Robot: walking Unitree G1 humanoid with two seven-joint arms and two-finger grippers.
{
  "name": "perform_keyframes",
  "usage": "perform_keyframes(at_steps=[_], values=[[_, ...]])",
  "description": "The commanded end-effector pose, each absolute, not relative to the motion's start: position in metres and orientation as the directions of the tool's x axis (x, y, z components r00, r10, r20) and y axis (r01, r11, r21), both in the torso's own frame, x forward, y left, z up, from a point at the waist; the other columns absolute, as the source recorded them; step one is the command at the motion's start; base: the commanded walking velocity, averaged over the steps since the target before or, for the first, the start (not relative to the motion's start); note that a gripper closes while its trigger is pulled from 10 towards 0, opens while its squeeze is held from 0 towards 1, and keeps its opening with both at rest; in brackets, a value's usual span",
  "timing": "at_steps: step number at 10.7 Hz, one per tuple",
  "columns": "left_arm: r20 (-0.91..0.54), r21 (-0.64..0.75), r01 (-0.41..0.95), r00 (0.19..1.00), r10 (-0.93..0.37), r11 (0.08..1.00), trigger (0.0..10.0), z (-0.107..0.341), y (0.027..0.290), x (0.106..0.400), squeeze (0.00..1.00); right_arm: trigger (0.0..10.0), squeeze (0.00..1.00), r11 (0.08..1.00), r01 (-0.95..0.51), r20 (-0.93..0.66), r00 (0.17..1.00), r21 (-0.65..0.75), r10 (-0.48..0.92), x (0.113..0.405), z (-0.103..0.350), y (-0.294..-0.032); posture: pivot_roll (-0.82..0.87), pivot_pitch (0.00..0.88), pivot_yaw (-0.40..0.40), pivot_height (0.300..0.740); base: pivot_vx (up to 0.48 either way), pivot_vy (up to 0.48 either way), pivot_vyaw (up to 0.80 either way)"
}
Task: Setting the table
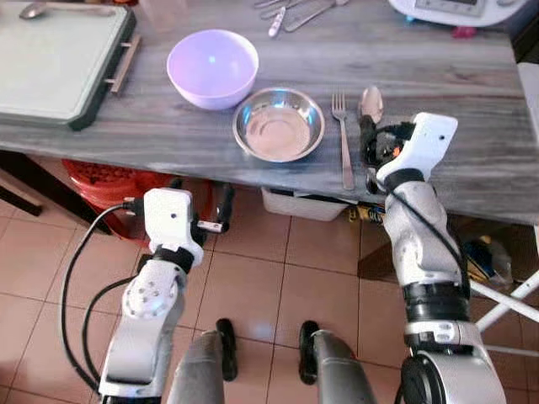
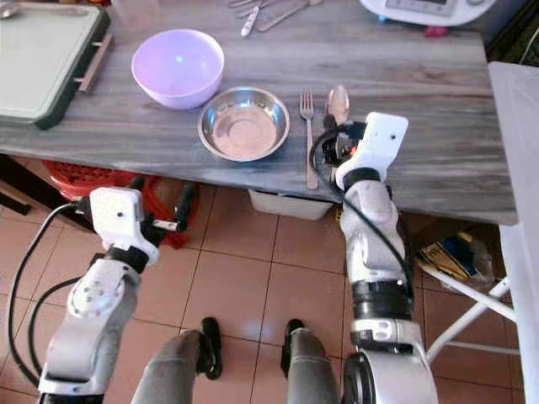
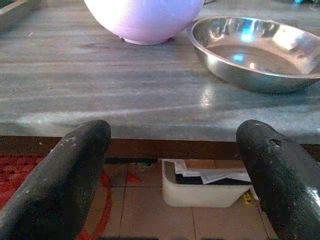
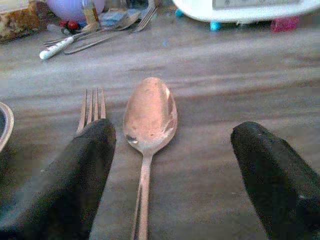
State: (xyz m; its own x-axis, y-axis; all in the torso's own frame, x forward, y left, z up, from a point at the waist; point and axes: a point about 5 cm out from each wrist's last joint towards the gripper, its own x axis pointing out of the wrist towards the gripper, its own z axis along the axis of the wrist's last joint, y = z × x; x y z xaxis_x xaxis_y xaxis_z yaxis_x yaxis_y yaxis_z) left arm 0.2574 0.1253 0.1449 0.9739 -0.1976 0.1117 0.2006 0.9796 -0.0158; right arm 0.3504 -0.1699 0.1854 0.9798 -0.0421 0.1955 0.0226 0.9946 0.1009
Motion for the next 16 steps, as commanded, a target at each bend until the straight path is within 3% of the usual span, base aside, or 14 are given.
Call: perform_keyframes(at_steps=[1, 2, 3, 4, 5, 7, 12, 15, 16], values=[[0.110, -0.019, 0.177, 0.979, -0.174, 0.984, 10.0, 0.142, 0.128, 0.258, 0.00, 10.0, 1.00, 0.998, 0.025, 0.255, 0.966, 0.052, -0.037, 0.344, 0.191, -0.170, -0.01, 0.214, 0.007, 0.740, 0.000, 0.000, 0.00], [0.123, -0.012, 0.151, 0.981, -0.148, 0.989, 10.0, 0.142, 0.129, 0.262, 0.00, 10.0, 1.00, 0.999, 0.036, 0.284, 0.958, 0.016, -0.039, 0.341, 0.193, -0.171, -0.02, 0.205, 0.007, 0.740, 0.000, 0.000, 0.00], [0.128, -0.014, 0.153, 0.980, -0.150, 0.988, 10.0, 0.142, 0.127, 0.264, 0.00, 10.0, 0.94, 0.998, 0.055, 0.313, 0.949, -0.034, -0.042, 0.335, 0.195, -0.173, -0.03, 0.195, 0.005, 0.740, 0.000, 0.000, 0.00], [0.128, -0.015, 0.142, 0.982, -0.139, 0.990, 10.0, 0.140, 0.128, 0.264, 0.00, 10.0, 0.13, 0.993, 0.084, 0.340, 0.939, -0.081, -0.052, 0.327, 0.194, -0.176, -0.03, 0.187, 0.001, 0.740, 0.000, 0.000, 0.00], [0.116, -0.011, 0.099, 0.988, -0.097, 0.995, 10.0, 0.136, 0.131, 0.263, 0.00, 10.0, 0.00, 0.984, 0.114, 0.355, 0.933, -0.139, -0.058, 0.319, 0.191, -0.179, -0.03, 0.179, -0.002, 0.740, 0.000, 0.000, 0.00], [0.072, 0.017, -0.003, 0.997, 0.002, 1.000, 10.0, 0.123, 0.140, 0.263, 0.00, 10.0, 0.00, 0.974, 0.127, 0.332, 0.941, -0.187, -0.059, 0.308, 0.176, -0.175, -0.03, 0.162, -0.001, 0.740, 0.000, 0.000, 0.00], [0.096, 0.009, 0.018, 0.995, -0.019, 1.000, 10.0, 0.126, 0.136, 0.268, 0.00, 10.0, 0.00, 0.981, 0.098, 0.251, 0.966, -0.165, -0.054, 0.288, 0.153, -0.173, -0.03, 0.118, -0.006, 0.740, -0.176, 0.000, 0.00], [0.103, 0.003, 0.027, 0.994, -0.027, 1.000, 10.0, 0.127, 0.134, 0.272, 0.00, 10.0, 0.00, 0.981, 0.115, 0.227, 0.971, -0.156, -0.077, 0.291, 0.150, -0.179, -0.03, 0.105, -0.013, 0.740, -0.377, 0.000, 0.00], [0.107, 0.002, 0.027, 0.994, -0.027, 1.000, 10.0, 0.127, 0.134, 0.274, 0.00, 10.0, 0.00, 0.989, 0.114, 0.209, 0.974, -0.093, -0.092, 0.293, 0.149, -0.179, -0.03, 0.108, -0.012, 0.740, -0.375, 0.000, 0.00]])
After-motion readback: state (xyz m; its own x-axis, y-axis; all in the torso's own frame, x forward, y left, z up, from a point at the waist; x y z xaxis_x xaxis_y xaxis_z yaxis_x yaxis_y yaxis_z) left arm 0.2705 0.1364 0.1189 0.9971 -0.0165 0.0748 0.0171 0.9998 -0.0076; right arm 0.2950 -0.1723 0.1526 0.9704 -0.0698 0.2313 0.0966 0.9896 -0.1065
